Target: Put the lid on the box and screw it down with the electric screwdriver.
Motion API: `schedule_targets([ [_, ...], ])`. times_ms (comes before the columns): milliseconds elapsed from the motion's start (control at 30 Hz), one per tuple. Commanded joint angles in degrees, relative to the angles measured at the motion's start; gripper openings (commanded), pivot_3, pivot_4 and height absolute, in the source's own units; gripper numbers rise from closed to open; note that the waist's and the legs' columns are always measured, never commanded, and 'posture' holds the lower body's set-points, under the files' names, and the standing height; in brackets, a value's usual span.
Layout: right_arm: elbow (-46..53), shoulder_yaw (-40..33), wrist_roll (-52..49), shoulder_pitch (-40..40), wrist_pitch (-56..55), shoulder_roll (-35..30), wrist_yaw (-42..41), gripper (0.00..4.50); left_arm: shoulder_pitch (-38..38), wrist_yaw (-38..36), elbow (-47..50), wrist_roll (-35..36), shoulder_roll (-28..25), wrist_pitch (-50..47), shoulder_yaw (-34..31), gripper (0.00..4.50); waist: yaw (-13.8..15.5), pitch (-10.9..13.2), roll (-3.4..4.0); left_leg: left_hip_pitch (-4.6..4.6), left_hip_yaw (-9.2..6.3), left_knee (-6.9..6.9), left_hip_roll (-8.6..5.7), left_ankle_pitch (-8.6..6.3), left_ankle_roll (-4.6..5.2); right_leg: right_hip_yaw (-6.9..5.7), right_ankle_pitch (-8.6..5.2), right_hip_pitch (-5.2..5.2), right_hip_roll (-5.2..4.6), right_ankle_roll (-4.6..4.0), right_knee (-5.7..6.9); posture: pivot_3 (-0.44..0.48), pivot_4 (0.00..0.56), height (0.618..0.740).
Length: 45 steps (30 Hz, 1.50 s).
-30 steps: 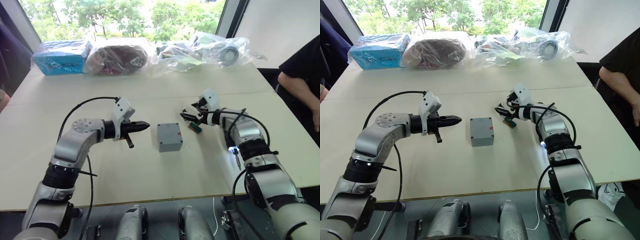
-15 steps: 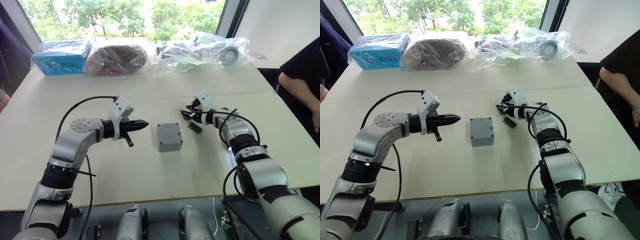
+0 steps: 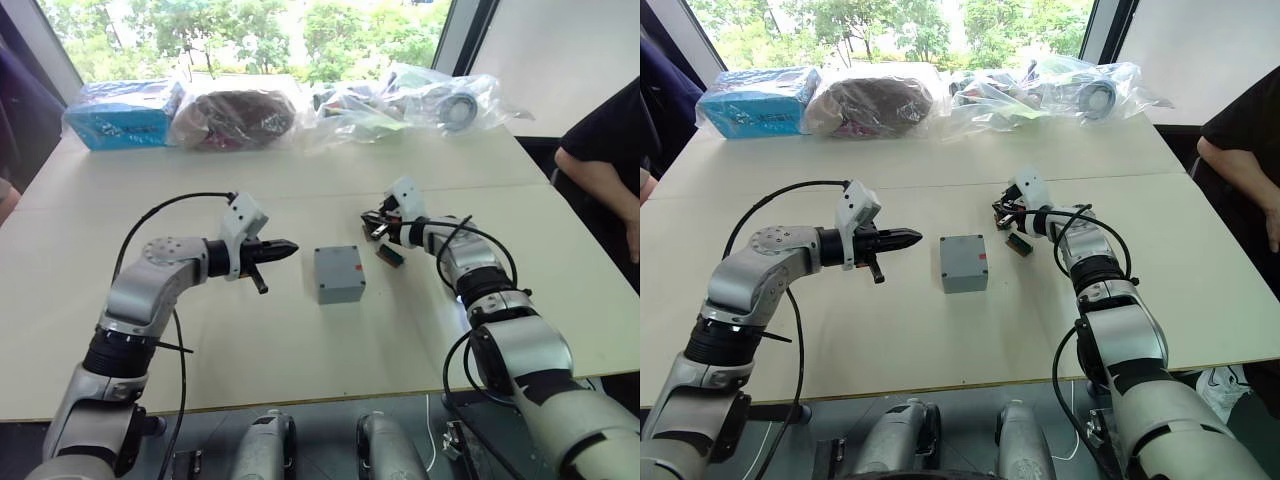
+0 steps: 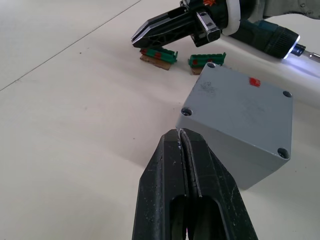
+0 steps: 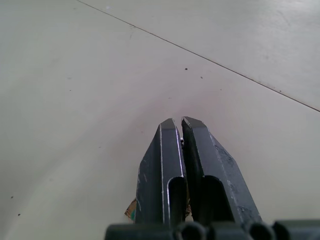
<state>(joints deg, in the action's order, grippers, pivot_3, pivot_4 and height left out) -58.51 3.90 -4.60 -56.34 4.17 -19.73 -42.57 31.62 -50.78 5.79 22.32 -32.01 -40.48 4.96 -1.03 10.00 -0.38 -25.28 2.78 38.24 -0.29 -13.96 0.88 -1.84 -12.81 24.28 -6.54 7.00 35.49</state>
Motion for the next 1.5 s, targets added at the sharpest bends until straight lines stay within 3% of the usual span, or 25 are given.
schedule_targets([
  [33, 4.86, -1.49, -0.23, 0.43, -2.25, -0.98, -0.68, 0.08, 0.76, -0.2, 1.0, 0.43, 0.26, 1.39, -0.4, 0.0, 0.0, 0.0, 0.0, 0.0, 0.0, 0.0, 0.0, 0.0, 0.0, 0.0, 0.0, 0.0, 0.0, 0.0, 0.0, 0.0, 0.15, 0.74],
  [433, 16.98, -6.22, -4.88, 4.35, 0.6, -2.58, -2.61, 0.08, 1.21, -1.33, 0.9, 1.35, 0.34, 1.19, -0.65, 0.0, 0.05, 0.0, 0.0, 0.0, 0.0, 0.0, 0.01, 0.0, 0.0, 0.0, 0.0, 0.0, 0.0, 0.0, 0.0, 0.0, 0.15, 0.74],
  [667, 49.53, -9.94, -20.15, 15.54, 24.81, -2.7, -4.44, 0.08, 1.53, -6.68, 5.3, 5.81, -3.85, -2.79, -0.92, 0.0, 0.26, 0.0, 0.0, -0.01, -0.05, 0.0, 0.11, -0.04, 0.06, 0.0, 0.0, 0.02, -0.01, 0.0, 0.23, 0.0, 0.15, 0.74],
  [833, 63.41, -9.3, -23.86, 22.78, 33.19, -2.83, -0.76, 0.08, 1.74, -6.87, 5.87, 5.95, -4.28, -2.96, -0.33, 0.0, 0.46, 0.0, 0.0, 0.02, -0.07, 0.01, 0.09, -0.16, 0.27, 0.0, -0.01, 0.01, -0.03, -0.01, 0.28, 0.0, 0.15, 0.74],
  [1100, 70.01, -6.62, -22.52, 30.09, 34.16, -3.24, 1.7, 0.08, 2.31, -7.1, 5.86, 6.0, -3.74, -2.88, 0.63, 0.0, 0.38, 0.0, 0.0, 0.03, -0.05, 0.03, 0.02, -0.16, 0.27, 0.01, -0.01, 0.04, -0.02, -0.01, 0.27, 0.0, 0.15, 0.74],
  [1500, 67.88, -4.06, -20.8, 30.68, 31.32, -2.66, 3.18, 0.08, 2.28, -6.87, 4.82, 5.5, -3.6, -2.19, 0.91, 0.0, 0.42, 0.0, 0.0, 0.03, -0.06, 0.05, 0.02, -0.15, 0.27, 0.01, -0.01, 0.04, -0.02, -0.01, 0.26, 0.0, 0.15, 0.74],
])
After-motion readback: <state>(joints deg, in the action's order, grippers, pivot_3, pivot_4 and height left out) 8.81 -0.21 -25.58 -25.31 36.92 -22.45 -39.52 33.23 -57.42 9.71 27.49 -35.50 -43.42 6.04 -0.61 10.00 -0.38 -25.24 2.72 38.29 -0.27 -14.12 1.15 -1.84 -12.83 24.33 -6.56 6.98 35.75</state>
